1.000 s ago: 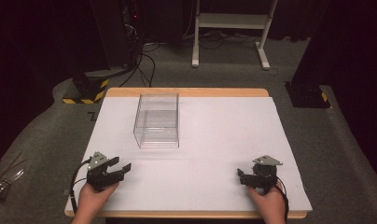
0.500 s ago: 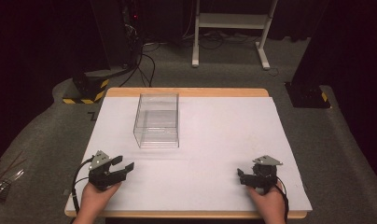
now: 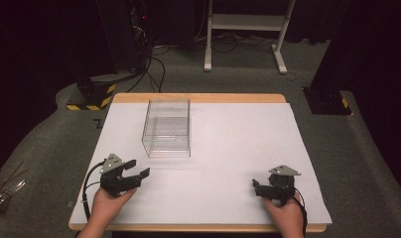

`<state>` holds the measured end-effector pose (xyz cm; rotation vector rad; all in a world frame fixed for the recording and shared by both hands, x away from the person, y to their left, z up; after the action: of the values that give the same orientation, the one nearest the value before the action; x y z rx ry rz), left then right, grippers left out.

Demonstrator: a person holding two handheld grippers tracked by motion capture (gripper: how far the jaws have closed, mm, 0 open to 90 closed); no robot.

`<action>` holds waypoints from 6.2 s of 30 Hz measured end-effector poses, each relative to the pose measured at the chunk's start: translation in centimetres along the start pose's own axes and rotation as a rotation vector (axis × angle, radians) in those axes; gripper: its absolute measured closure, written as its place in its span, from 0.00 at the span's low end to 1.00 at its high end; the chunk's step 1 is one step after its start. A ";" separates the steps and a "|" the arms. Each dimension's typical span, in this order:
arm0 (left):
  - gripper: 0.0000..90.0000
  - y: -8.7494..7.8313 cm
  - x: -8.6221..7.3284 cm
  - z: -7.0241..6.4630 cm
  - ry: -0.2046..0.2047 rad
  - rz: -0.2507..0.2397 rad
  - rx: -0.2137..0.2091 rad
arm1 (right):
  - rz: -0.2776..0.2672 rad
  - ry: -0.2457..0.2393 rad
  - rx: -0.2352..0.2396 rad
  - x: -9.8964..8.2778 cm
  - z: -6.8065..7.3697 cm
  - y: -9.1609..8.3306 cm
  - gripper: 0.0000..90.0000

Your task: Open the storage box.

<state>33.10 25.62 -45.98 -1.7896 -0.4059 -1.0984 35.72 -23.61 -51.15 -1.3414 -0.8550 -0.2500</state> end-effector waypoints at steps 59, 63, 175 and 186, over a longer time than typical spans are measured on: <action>0.40 7.2 4.4 1.3 -0.009 -0.090 -0.102 | 0.001 -0.004 -0.001 0.0 0.0 0.0 0.12; 0.39 7.4 4.3 1.3 0.003 -0.097 -0.106 | 0.002 -0.004 -0.001 0.0 0.0 0.0 0.12; 0.92 2.4 -1.6 0.3 0.046 -0.211 -0.343 | -0.001 -0.007 -0.003 0.0 0.0 0.0 0.12; 0.93 1.6 -2.2 -0.3 0.057 -0.201 -0.372 | -0.001 -0.007 -0.003 0.0 0.0 0.0 0.12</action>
<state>32.84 24.97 -48.68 -2.0676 -0.3700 -1.4364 35.69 -23.59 -51.14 -1.3454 -0.8614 -0.2476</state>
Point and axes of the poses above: each handheld gripper's, and its own axes: y roughly forward along the jaws, x roughly out of its top, z roughly to its left, the point moved 1 cm from there along y, roughly forward along the jaws, and after that the axes turned 3 degrees about z, right-handed, at the moved point
